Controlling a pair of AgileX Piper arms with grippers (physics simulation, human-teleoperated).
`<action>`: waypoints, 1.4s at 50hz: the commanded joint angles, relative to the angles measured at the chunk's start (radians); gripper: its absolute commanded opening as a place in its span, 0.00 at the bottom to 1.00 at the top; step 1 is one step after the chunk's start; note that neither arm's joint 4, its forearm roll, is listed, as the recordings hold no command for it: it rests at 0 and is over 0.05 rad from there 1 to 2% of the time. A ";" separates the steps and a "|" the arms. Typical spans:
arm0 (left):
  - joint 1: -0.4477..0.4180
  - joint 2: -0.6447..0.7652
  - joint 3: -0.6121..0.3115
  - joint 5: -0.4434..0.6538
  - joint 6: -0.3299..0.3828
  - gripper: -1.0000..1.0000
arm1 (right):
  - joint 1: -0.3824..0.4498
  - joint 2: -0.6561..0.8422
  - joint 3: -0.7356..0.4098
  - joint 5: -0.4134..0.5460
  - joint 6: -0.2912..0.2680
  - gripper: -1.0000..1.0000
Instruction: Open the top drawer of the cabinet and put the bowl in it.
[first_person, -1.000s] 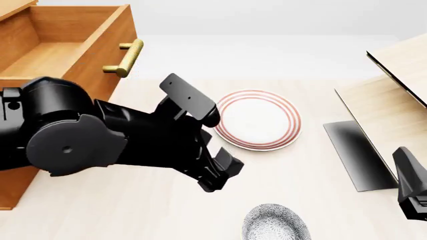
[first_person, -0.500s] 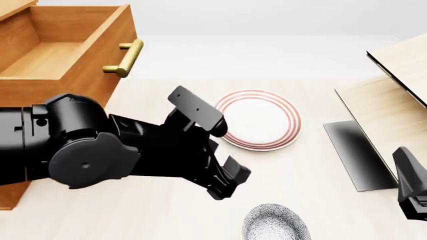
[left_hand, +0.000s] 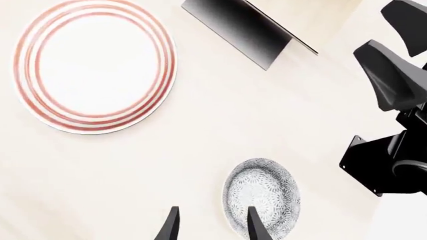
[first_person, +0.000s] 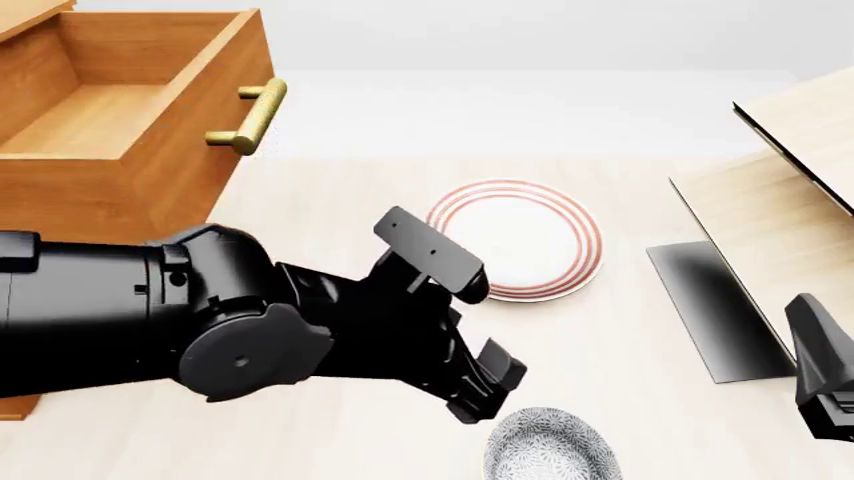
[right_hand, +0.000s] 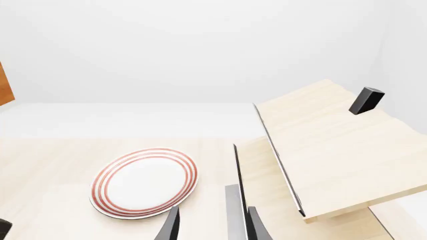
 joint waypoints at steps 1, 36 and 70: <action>-0.021 0.046 -0.006 -0.028 -0.021 1.00 | 0.000 -0.001 0.001 0.000 0.000 1.00; -0.043 0.165 0.015 -0.137 -0.080 1.00 | 0.000 -0.001 0.001 0.000 0.000 1.00; -0.069 0.275 -0.003 -0.199 -0.116 1.00 | 0.000 -0.001 0.001 0.000 0.000 1.00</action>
